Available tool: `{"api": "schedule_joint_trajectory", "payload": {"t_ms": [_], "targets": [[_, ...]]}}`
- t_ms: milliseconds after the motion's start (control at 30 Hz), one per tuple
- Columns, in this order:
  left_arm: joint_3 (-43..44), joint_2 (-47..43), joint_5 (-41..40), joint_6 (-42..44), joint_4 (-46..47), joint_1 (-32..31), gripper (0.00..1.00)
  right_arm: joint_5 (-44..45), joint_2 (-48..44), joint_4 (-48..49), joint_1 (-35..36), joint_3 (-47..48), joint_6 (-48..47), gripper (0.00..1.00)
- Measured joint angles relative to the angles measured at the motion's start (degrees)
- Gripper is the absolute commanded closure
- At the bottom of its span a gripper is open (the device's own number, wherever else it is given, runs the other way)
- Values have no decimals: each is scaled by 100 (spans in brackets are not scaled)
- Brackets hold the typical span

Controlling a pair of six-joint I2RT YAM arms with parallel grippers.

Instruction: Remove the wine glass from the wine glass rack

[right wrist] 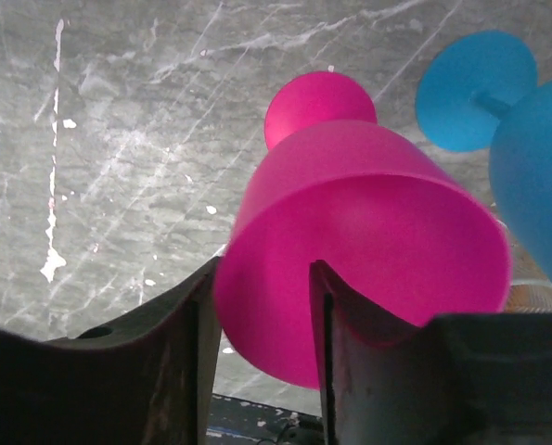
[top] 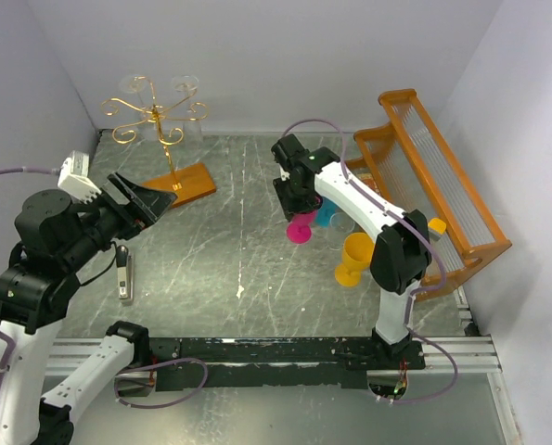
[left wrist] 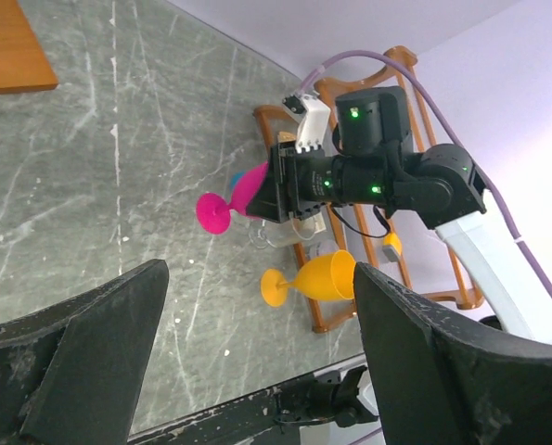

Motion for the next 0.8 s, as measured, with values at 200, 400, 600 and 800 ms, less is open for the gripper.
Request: {"api": "schedule_joint_trajectory", "payload": {"t_ms": [200, 400, 600, 800], "targets": [[63, 136, -120, 155, -232, 0, 8, -101, -90, 68, 9, -155, -70, 32], [70, 258, -168, 188, -313, 0, 4, -173, -807, 210, 26, -293, -146, 17], [356, 831, -107, 258, -262, 0, 2, -295, -2098, 756, 33, -813, -291, 10], [1036, 1604, -22, 236, -96, 0, 1, -457, -3451, 1515, 35, -1633, -350, 7]]}}
